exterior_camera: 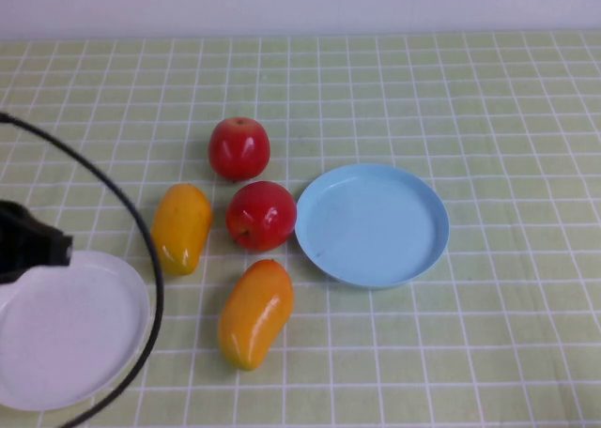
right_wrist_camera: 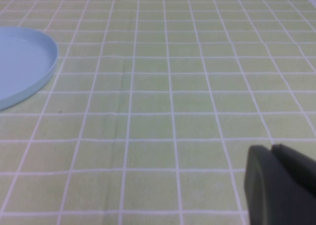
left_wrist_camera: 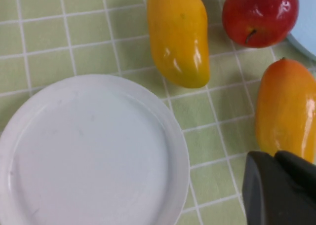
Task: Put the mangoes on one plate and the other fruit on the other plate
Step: Put one type of fruit in the left plate
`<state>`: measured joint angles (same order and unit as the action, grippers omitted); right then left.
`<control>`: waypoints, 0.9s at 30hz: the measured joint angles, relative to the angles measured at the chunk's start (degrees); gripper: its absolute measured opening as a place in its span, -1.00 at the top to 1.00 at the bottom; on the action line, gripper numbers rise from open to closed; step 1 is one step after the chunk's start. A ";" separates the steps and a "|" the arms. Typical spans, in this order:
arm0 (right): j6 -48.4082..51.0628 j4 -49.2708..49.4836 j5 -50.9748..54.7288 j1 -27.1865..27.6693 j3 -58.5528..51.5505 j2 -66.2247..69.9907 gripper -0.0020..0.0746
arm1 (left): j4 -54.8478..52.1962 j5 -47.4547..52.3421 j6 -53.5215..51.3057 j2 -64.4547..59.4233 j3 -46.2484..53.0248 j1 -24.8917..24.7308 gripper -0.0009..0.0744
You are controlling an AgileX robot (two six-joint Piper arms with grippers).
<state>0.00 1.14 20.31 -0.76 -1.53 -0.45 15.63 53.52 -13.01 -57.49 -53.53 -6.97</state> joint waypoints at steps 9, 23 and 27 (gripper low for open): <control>0.00 0.00 0.00 0.00 0.00 0.00 0.99 | -4.16 5.31 -2.65 -25.77 -17.60 -9.86 0.97; 0.00 0.00 0.00 0.00 0.00 0.00 0.99 | -7.71 15.02 -1.76 -44.49 -40.09 -20.48 0.97; 0.00 0.00 0.00 0.00 0.00 0.00 0.99 | -9.14 15.03 -1.76 -46.59 -42.34 -20.48 0.95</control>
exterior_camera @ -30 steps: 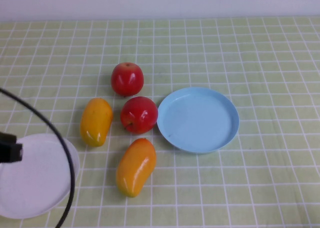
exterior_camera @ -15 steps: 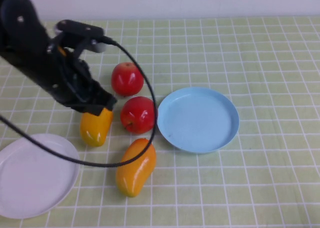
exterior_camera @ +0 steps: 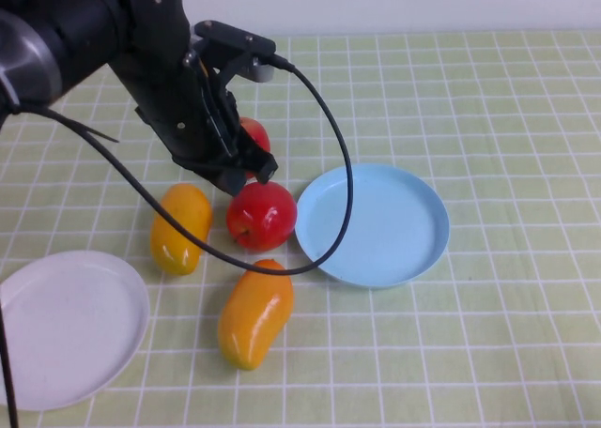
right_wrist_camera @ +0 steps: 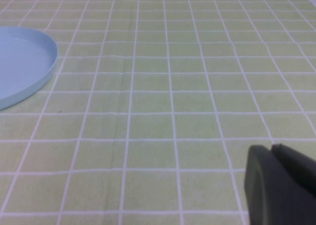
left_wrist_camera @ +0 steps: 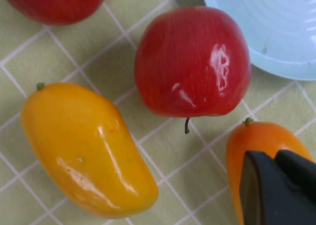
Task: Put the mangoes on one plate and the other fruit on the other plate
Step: Put one type of fruit in the left plate
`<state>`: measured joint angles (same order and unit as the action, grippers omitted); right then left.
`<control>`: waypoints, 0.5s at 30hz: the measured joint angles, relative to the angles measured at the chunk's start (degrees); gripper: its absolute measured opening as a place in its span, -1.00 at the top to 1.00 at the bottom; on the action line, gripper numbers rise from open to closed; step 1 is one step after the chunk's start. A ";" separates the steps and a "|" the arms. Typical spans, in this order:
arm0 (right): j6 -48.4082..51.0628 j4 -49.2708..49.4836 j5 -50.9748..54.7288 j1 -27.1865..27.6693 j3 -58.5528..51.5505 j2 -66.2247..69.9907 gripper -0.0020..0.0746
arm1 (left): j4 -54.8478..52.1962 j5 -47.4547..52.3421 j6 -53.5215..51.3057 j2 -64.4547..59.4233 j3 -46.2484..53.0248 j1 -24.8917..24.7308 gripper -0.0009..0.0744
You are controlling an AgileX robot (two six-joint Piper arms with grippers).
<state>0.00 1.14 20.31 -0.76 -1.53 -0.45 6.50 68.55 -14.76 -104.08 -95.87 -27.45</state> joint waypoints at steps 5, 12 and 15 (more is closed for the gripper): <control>0.00 0.00 0.00 0.00 0.00 0.00 0.99 | 0.28 0.00 -1.52 -2.37 -2.16 0.00 0.40; 0.00 0.00 0.00 0.00 0.00 0.00 0.99 | 0.28 -4.31 -1.67 -6.24 -2.74 0.00 -0.74; 0.00 0.00 0.00 0.00 0.00 0.00 0.99 | 0.28 -6.42 -1.67 -7.40 -2.74 0.00 -0.80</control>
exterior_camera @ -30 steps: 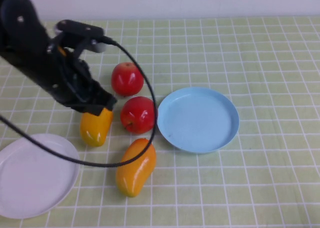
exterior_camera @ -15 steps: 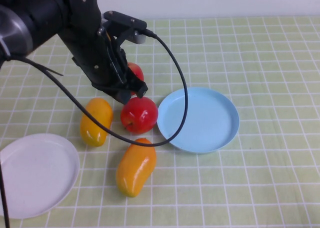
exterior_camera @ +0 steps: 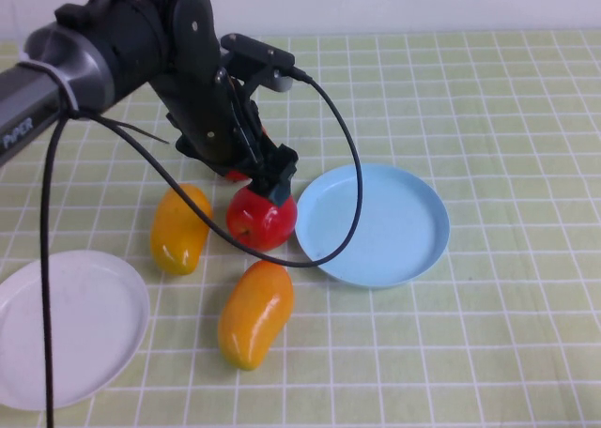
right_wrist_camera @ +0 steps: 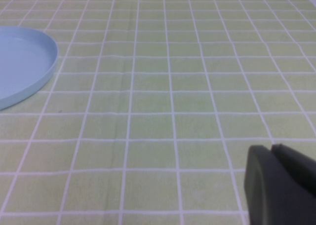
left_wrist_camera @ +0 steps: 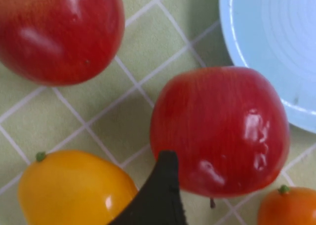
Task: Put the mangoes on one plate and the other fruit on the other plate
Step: Put one type of fruit in the left plate
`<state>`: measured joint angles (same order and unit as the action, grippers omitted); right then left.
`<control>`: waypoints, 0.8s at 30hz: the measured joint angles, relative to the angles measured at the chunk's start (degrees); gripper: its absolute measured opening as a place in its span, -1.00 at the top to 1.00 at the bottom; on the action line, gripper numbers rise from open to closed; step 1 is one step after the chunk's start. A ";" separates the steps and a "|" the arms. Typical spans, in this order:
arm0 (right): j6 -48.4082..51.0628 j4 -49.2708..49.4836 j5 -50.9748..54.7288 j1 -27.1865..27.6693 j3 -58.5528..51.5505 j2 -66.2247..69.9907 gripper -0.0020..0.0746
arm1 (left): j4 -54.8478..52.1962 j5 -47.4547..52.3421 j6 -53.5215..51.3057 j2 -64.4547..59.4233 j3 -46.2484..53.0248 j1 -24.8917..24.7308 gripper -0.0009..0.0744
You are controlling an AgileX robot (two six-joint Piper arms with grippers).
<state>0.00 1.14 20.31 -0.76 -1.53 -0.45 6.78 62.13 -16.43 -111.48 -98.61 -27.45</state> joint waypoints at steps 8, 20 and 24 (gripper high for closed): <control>0.00 0.00 0.00 0.00 0.00 0.00 0.99 | -0.45 -1.53 0.19 -4.26 -2.40 0.00 -0.80; 0.00 0.00 0.00 0.00 0.00 0.00 0.99 | -2.98 -0.21 2.50 -8.26 -5.76 0.00 -0.80; 0.00 0.00 0.00 0.00 0.00 0.00 0.99 | -4.50 -0.81 2.90 -9.53 -5.76 0.00 -0.80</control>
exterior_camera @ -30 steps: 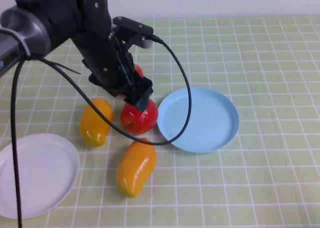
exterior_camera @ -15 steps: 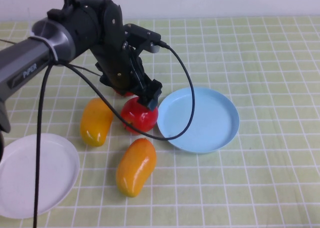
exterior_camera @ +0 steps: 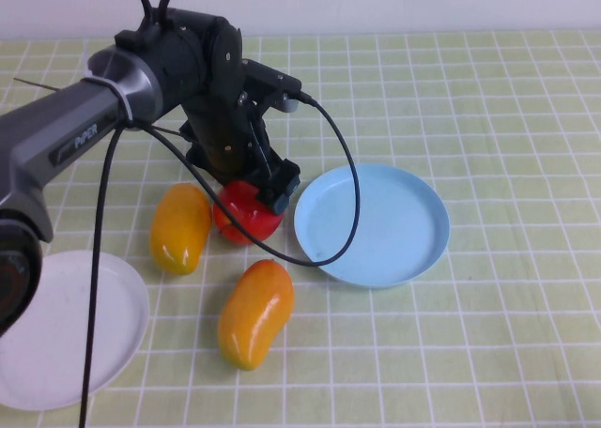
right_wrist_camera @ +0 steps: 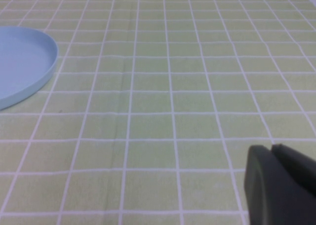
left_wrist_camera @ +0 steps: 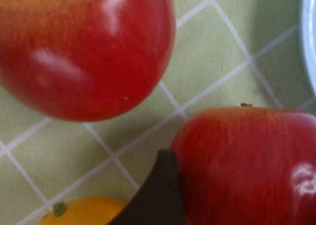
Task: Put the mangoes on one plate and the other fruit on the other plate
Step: Put one type of fruit in the left plate
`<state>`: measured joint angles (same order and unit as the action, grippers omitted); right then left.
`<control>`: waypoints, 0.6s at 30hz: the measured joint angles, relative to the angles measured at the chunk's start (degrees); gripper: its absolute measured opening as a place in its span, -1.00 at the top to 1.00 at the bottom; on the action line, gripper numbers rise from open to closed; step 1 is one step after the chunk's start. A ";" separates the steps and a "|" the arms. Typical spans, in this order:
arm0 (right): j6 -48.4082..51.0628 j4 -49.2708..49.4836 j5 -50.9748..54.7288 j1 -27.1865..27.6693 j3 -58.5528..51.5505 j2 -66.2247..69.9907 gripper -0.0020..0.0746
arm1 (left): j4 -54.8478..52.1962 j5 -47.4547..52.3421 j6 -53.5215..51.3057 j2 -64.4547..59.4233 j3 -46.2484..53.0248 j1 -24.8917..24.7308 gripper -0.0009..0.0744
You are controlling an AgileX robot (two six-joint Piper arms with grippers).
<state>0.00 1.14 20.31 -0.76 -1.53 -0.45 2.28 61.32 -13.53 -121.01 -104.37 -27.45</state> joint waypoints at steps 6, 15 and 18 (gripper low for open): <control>0.00 0.00 0.00 0.00 0.00 0.00 0.99 | 0.11 -1.11 0.08 -0.90 -0.64 0.00 -0.80; 0.00 0.00 0.00 0.00 0.00 0.00 0.99 | -0.25 0.03 1.63 -0.79 -0.64 0.00 -0.62; 0.00 0.00 0.00 0.00 0.00 0.00 0.99 | -0.49 1.13 1.63 -0.41 -0.64 0.00 -0.61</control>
<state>0.00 1.14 20.31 -0.76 -1.53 -0.45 1.79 62.45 -11.90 -121.43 -105.00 -27.45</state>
